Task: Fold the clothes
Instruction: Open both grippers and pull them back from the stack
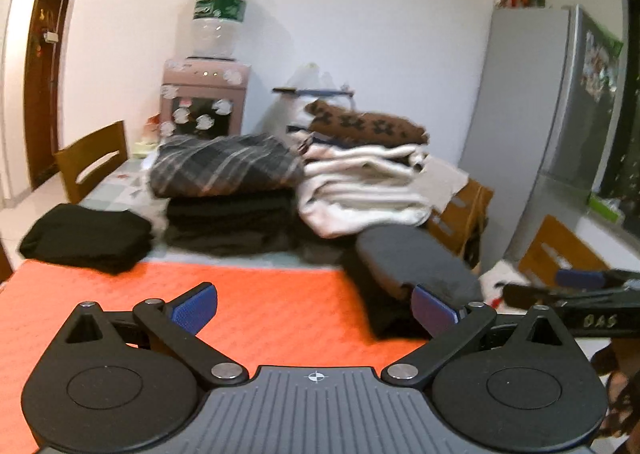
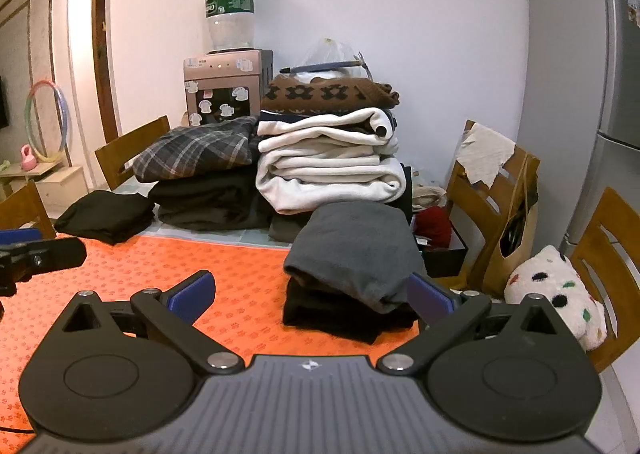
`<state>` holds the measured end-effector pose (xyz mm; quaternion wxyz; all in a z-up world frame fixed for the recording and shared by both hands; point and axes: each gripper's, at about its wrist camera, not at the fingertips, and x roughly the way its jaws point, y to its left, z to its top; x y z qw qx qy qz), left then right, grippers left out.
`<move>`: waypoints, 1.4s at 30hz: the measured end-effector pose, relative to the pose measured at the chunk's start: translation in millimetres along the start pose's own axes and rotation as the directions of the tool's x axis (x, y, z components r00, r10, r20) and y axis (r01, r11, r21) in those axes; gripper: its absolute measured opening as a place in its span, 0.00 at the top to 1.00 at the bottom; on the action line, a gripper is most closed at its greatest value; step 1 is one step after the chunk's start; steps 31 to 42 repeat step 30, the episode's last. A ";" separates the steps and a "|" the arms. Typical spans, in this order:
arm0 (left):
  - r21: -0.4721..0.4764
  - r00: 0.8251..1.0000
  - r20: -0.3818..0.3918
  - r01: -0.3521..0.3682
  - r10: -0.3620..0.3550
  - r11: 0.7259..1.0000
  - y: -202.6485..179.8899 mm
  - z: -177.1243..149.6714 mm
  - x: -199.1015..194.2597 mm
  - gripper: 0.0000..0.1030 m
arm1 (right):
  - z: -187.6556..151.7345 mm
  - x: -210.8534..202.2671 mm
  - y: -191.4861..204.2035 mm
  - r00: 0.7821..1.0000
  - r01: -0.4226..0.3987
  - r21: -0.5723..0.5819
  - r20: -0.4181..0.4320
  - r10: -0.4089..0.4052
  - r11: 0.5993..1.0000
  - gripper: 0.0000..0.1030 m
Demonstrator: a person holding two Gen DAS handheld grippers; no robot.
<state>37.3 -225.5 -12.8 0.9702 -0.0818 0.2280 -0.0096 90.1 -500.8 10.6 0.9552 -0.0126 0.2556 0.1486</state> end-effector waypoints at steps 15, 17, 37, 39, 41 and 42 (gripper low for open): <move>0.193 0.947 -0.300 -0.058 0.115 0.979 38.8 -24.7 -25.2 0.00 | -47.8 -12.1 60.3 0.996 0.065 0.121 -0.061 -0.058 0.990 0.00; 0.197 0.944 -0.310 -0.055 0.116 0.979 42.1 -26.2 -26.0 0.00 | -51.0 -11.9 69.4 0.997 0.057 0.135 -0.058 -0.050 0.989 0.00; 0.107 0.932 -0.322 -0.139 0.166 0.985 28.2 -35.5 -22.3 0.00 | -48.3 -8.3 81.2 0.989 -0.091 0.074 -0.112 0.099 0.993 0.00; 0.107 0.932 -0.322 -0.139 0.166 0.985 28.2 -35.5 -22.3 0.00 | -48.3 -8.3 81.2 0.989 -0.091 0.074 -0.112 0.099 0.993 0.00; 0.107 0.932 -0.322 -0.139 0.166 0.985 28.2 -35.5 -22.3 0.00 | -48.3 -8.3 81.2 0.989 -0.091 0.074 -0.112 0.099 0.993 0.00; 0.107 0.932 -0.322 -0.139 0.166 0.985 28.2 -35.5 -22.3 0.00 | -48.3 -8.3 81.2 0.989 -0.091 0.074 -0.112 0.099 0.993 0.00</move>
